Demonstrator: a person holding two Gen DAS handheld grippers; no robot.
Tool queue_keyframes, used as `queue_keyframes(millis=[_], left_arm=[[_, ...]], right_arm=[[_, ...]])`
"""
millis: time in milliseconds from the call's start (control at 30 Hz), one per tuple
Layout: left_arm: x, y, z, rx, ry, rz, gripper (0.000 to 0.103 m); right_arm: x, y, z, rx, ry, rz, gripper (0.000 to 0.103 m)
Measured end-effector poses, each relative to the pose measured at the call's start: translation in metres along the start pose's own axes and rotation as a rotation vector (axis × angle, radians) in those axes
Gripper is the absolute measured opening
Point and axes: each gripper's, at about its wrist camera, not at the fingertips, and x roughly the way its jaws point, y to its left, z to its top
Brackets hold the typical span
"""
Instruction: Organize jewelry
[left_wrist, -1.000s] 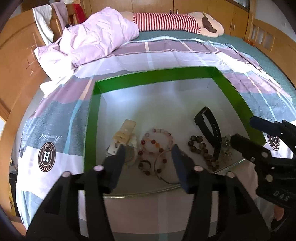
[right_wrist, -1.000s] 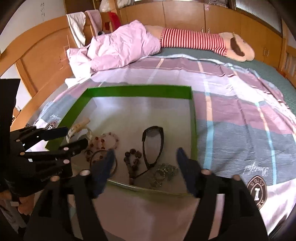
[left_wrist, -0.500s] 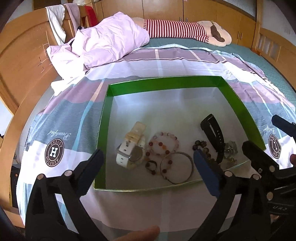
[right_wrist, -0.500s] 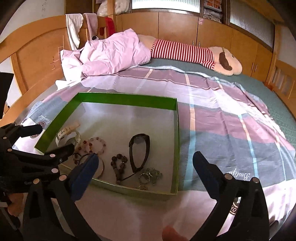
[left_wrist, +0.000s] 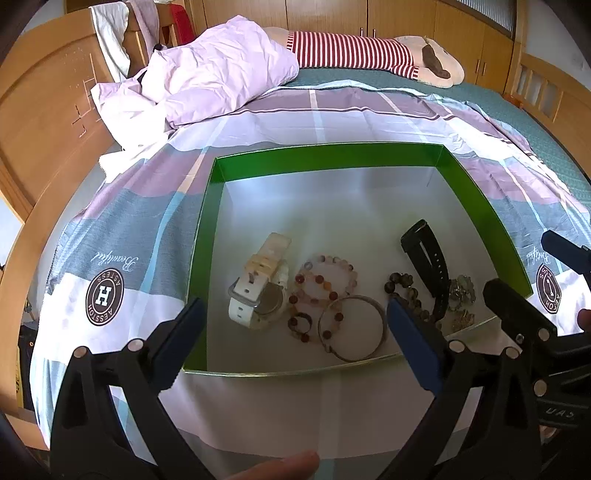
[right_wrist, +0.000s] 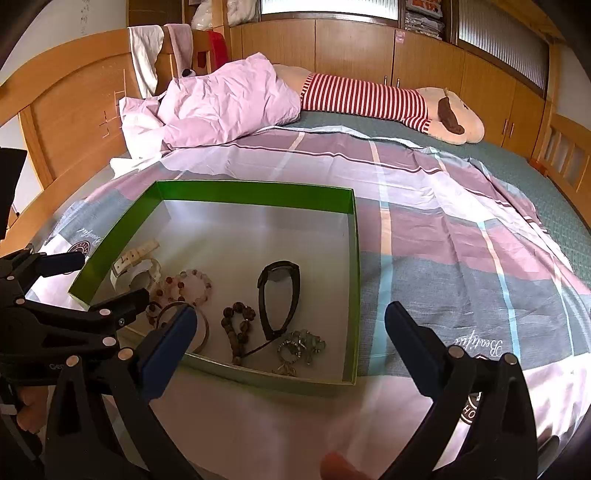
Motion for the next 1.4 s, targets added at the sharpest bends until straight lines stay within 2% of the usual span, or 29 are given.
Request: queue_keyframes(millis=[1400], left_arm=[[0.0046,0.0009,-0.0027,-0.006,0.021,0.007,0.097]], right_arm=[[0.0024,0.0003,-0.0019,-0.002,0.006,-0.006,0.099]])
